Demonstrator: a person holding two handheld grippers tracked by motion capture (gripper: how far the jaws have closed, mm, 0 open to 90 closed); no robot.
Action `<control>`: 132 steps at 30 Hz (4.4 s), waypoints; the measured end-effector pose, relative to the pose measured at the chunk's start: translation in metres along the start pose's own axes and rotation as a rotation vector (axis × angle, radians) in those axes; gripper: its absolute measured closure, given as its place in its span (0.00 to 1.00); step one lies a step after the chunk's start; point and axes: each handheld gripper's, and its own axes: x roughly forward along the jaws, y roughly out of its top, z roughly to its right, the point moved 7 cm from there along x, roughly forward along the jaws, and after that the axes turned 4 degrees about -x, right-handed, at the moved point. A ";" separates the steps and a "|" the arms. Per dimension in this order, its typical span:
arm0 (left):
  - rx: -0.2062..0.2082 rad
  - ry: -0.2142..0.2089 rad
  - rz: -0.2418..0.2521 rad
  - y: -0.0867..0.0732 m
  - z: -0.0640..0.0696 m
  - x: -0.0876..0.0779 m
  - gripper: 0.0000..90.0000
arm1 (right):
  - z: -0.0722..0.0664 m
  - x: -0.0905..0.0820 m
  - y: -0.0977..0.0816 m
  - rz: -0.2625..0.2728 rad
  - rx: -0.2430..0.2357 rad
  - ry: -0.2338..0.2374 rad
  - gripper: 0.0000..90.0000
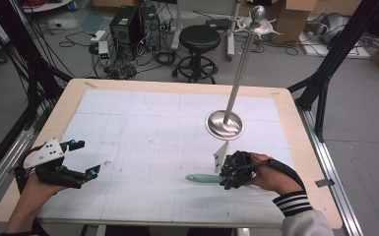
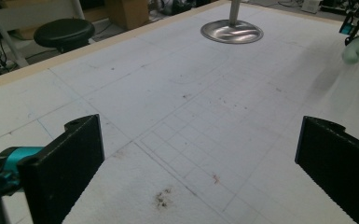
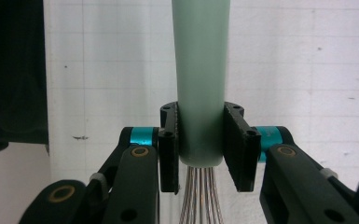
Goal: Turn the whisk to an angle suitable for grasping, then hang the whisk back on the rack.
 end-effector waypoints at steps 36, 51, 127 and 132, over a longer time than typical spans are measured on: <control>0.003 0.002 0.001 0.000 0.000 -0.002 0.02 | 0.007 -0.047 -0.004 0.176 0.056 -0.057 0.77; -0.001 0.005 0.004 0.001 -0.001 -0.001 0.02 | 0.016 -0.081 -0.011 0.353 0.120 -0.098 0.77; -0.007 -0.015 0.005 0.001 0.000 -0.001 0.02 | 0.094 -0.221 -0.049 0.853 0.375 -0.340 0.77; -0.006 -0.016 -0.003 -0.001 0.000 0.000 0.02 | 0.102 -0.230 -0.047 0.846 0.391 -0.356 0.77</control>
